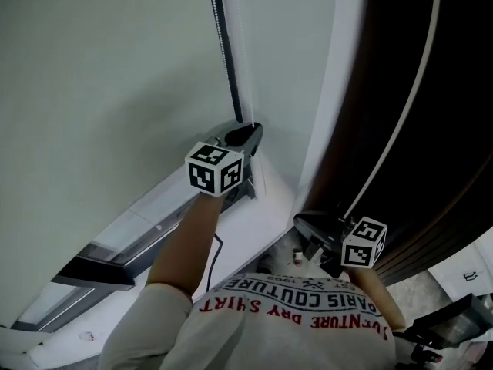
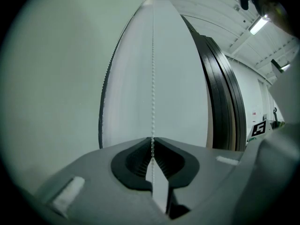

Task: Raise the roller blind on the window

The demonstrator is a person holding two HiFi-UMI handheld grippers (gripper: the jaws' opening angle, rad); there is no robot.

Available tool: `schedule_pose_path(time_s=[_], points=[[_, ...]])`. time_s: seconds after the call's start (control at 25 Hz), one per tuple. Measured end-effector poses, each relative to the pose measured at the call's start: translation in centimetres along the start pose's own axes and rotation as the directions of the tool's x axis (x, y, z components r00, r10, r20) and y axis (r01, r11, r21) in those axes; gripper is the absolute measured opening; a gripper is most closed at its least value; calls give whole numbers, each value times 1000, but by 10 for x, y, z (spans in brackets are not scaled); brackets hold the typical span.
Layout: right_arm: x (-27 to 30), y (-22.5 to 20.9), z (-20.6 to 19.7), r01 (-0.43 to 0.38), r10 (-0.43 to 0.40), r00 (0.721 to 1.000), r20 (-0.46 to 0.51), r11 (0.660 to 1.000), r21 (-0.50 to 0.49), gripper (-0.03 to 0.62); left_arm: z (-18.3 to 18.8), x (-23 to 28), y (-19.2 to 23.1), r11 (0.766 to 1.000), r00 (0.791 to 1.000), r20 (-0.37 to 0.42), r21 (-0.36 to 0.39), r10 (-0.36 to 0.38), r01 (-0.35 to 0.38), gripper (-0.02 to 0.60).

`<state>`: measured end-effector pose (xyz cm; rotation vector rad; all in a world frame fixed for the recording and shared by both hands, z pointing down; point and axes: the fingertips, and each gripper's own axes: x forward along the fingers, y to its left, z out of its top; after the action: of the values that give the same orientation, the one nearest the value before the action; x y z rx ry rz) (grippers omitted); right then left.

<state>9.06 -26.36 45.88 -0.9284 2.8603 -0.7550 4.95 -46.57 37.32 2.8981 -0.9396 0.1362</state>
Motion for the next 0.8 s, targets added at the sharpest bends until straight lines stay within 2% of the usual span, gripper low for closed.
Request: schedule_pose_path(time_s=[0.16, 0.28, 0.4, 0.56, 0.8], points=[[3, 14, -9, -17, 17, 1000, -17, 1000, -14, 6, -7, -27, -17, 1000, 1000, -10, 28, -13, 13, 17], [4, 26, -13, -36, 35, 999, -28, 999, -27, 6, -12, -49, -34, 999, 999, -11, 27, -31, 31, 17], [3, 34, -10, -54, 52, 998, -40, 997, -62, 6, -24, -67, -54, 998, 997, -46, 20, -56, 57, 15], [-2, 42, 9, -59, 53, 998, -42, 989, -136, 6, -30, -88, -86, 995, 994, -39, -9, -100, 100, 15], [-13, 65, 49, -86, 84, 996, -22, 970, -226, 6, -25, -116, -131, 988, 988, -28, 13, -151, 151, 15]])
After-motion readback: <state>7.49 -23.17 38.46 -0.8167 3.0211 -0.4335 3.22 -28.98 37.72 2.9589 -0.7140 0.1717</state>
